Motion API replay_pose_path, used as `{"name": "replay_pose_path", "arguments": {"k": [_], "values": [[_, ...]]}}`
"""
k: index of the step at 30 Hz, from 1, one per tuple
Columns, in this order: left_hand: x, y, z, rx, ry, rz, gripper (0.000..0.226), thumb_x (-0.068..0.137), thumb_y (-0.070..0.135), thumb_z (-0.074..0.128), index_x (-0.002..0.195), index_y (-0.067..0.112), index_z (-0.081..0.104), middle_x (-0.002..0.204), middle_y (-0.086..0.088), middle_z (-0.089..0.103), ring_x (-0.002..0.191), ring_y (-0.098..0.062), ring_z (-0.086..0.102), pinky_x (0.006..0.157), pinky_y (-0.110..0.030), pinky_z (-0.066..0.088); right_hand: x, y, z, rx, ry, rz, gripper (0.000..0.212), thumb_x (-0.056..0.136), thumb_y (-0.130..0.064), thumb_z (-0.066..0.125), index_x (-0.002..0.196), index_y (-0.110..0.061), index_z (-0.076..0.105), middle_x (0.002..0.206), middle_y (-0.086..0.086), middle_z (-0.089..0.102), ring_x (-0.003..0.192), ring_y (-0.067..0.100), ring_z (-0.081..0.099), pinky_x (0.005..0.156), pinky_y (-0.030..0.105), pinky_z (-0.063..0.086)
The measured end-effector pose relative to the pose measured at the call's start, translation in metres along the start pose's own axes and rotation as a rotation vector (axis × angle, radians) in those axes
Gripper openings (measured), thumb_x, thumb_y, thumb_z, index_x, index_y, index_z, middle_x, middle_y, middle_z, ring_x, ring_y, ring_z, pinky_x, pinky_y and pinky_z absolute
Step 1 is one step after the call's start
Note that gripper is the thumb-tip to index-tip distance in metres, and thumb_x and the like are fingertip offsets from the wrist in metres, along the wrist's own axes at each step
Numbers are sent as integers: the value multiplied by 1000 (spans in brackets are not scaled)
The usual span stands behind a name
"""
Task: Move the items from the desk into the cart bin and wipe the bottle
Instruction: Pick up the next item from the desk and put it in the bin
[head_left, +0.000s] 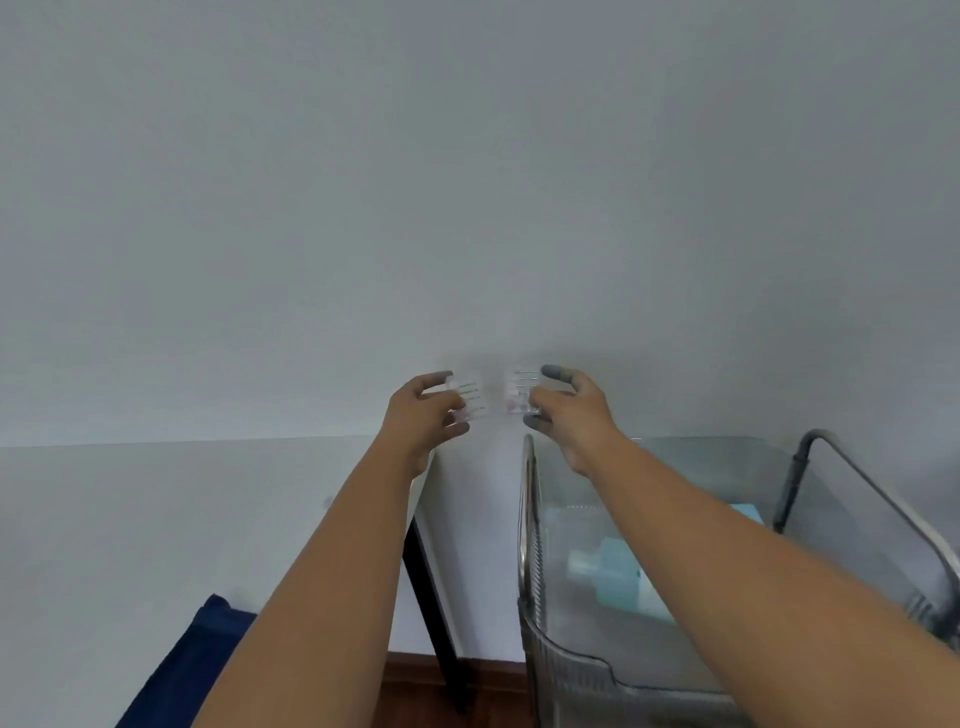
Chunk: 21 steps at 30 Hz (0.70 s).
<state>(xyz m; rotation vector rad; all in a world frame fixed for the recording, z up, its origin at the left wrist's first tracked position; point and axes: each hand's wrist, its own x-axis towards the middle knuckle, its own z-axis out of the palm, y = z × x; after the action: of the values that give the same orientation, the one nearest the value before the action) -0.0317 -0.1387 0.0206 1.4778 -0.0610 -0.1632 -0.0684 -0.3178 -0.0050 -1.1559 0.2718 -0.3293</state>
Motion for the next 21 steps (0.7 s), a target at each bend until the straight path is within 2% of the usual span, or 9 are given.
{"name": "replay_pose_path", "arguments": {"k": [2,5,10,14,17,21], "values": [[-9,1,18,25,-31,46,39,84,-7,60,117,13,62,103,-16,65,78,-25,66,74,-34,62,-2,-15,-29,-25,-34,17,37,80,7,60,105,-20,60,100,18,63,69,23,63,68,32,59],[-24,-4,52,123,-130,106,37,83,-2,67,116,14,62,97,-13,61,79,-23,64,75,-37,62,-3,-35,-79,-164,-51,83,40,79,6,55,102,-25,63,90,14,61,60,23,60,57,29,57],[-40,-33,116,488,-256,215,27,81,13,72,106,21,63,84,-1,59,66,-17,62,65,-34,62,-2,-40,-146,-505,-16,224,32,81,2,59,106,-17,65,78,12,58,56,22,55,54,28,52],[-32,-63,154,761,-281,183,30,83,17,72,110,22,62,94,-3,65,76,-18,65,74,-32,58,2,-23,-174,-878,-10,215,25,77,-8,72,98,-16,61,78,10,63,62,16,54,54,26,44],[-20,-87,168,878,-274,121,33,83,20,74,112,18,60,102,-6,65,91,-23,67,81,-36,57,10,-7,-183,-1019,-58,218,26,75,-9,75,96,-14,60,83,7,63,67,14,58,54,24,47],[-4,-114,177,1015,-248,29,34,82,19,74,113,14,61,112,-9,64,98,-24,66,84,-33,55,25,11,-189,-1210,-135,217,26,75,-12,76,95,-15,59,82,0,58,68,11,56,53,22,43]]}}
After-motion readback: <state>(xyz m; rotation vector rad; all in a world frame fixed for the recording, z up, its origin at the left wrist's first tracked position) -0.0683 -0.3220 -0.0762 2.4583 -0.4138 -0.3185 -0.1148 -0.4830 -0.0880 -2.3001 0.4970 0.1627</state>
